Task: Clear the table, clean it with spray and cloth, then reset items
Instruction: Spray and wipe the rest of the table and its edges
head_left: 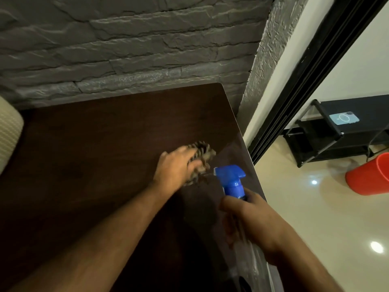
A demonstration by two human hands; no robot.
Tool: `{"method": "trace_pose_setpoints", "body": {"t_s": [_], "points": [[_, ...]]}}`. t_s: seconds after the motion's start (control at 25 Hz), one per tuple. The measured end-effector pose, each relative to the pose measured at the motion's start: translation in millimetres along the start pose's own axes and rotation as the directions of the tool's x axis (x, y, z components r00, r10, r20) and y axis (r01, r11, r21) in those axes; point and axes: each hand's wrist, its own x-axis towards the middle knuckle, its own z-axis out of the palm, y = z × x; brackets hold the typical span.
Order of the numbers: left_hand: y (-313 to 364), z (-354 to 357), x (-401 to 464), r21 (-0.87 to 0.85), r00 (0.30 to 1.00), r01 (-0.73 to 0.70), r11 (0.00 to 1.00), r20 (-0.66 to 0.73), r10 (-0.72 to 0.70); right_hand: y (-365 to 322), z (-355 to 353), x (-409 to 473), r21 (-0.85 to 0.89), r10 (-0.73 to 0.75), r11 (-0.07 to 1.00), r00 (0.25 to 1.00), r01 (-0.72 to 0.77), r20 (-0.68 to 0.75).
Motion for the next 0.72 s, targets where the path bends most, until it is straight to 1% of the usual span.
{"method": "trace_pose_setpoints", "body": {"t_s": [0.04, 0.08, 0.16, 0.2, 0.24, 0.28, 0.32, 0.4, 0.44, 0.48, 0.52, 0.56, 0.6, 0.64, 0.68, 0.72], "points": [[-10.6, 0.1, -17.1, 0.021, 1.000, -0.011, 1.000, -0.001, 0.011, -0.3, -3.8, -1.3, -0.007, -0.002, 1.000, 1.000, 0.002, 0.000], [-27.6, -3.4, -23.9, 0.044, 1.000, 0.028, 0.999, -0.012, -0.027, 1.1, -8.0, -3.8, -0.012, -0.001, 1.000, 1.000, 0.001, 0.002], [-56.3, -13.0, -4.7, 0.115, 0.975, 0.220, 0.969, -0.069, -0.213, 5.7, -15.8, -10.8, -0.018, -0.008, 1.000, 1.000, 0.008, 0.011], [-60.9, -18.7, 16.5, 0.106, 0.943, 0.326, 0.939, -0.106, -0.315, 8.1, -18.1, -13.5, -0.018, -0.013, 1.000, 1.000, 0.013, 0.013], [-51.5, -22.9, 33.4, 0.058, 0.920, 0.383, 0.922, -0.113, -0.375, 10.6, -19.4, -15.0, -0.017, -0.022, 1.000, 1.000, 0.022, 0.014], [-30.7, -21.9, 43.5, 0.017, 0.934, 0.348, 0.937, -0.088, -0.345, 12.6, -19.8, -15.6, -0.015, -0.036, 0.999, 0.999, 0.036, 0.010], [-6.1, -13.5, 39.2, 0.004, 0.957, 0.287, 0.958, -0.051, -0.286, 14.5, -19.1, -15.3, -0.010, -0.049, 0.999, 0.999, 0.049, 0.010], [32.6, 9.4, -10.8, -0.010, 0.997, 0.079, 0.997, 0.025, -0.078, 16.6, -16.5, -18.0, 0.006, -0.058, 0.998, 0.997, 0.057, 0.041], [34.7, 14.5, -44.3, 0.002, 1.000, -0.007, 1.000, 0.025, 0.007, 17.9, -16.5, -19.8, 0.020, -0.056, 0.998, 0.997, 0.055, 0.059], [23.6, 13.4, -59.0, 0.010, 0.999, -0.038, 0.999, 0.007, 0.038, 19.6, -17.6, -21.2, 0.032, -0.051, 0.998, 0.997, 0.049, 0.065], [10.4, 8.3, -56.0, 0.015, 0.999, -0.026, 1.000, -0.020, 0.026, 20.4, -18.7, -23.6, 0.041, -0.048, 0.998, 0.997, 0.045, 0.067], [-2.7, 1.8, -38.6, 0.055, 0.998, 0.053, 0.997, -0.040, -0.051, 21.3, -20.1, -23.1, 0.038, -0.047, 0.998, 0.997, 0.045, 0.064], [-11.7, -6.0, -10.8, 0.086, 0.984, 0.173, 0.981, -0.052, -0.169, 21.3, -21.8, -22.1, 0.028, -0.047, 0.999, 0.998, 0.046, 0.052], [-11.6, -13.6, 12.9, 0.063, 0.963, 0.267, 0.962, -0.059, -0.263, 21.6, -24.1, -21.0, 0.016, -0.046, 0.999, 0.998, 0.045, 0.037], [-0.7, -17.8, 28.1, 0.047, 0.953, 0.300, 0.953, -0.047, -0.298, 20.7, -26.7, -20.3, 0.009, -0.050, 0.999, 0.998, 0.050, 0.023], [13.4, -12.3, 24.4, 0.052, 0.966, 0.256, 0.965, -0.041, -0.254, 19.3, -28.2, -20.7, 0.012, -0.053, 0.999, 0.998, 0.053, 0.019]]}}
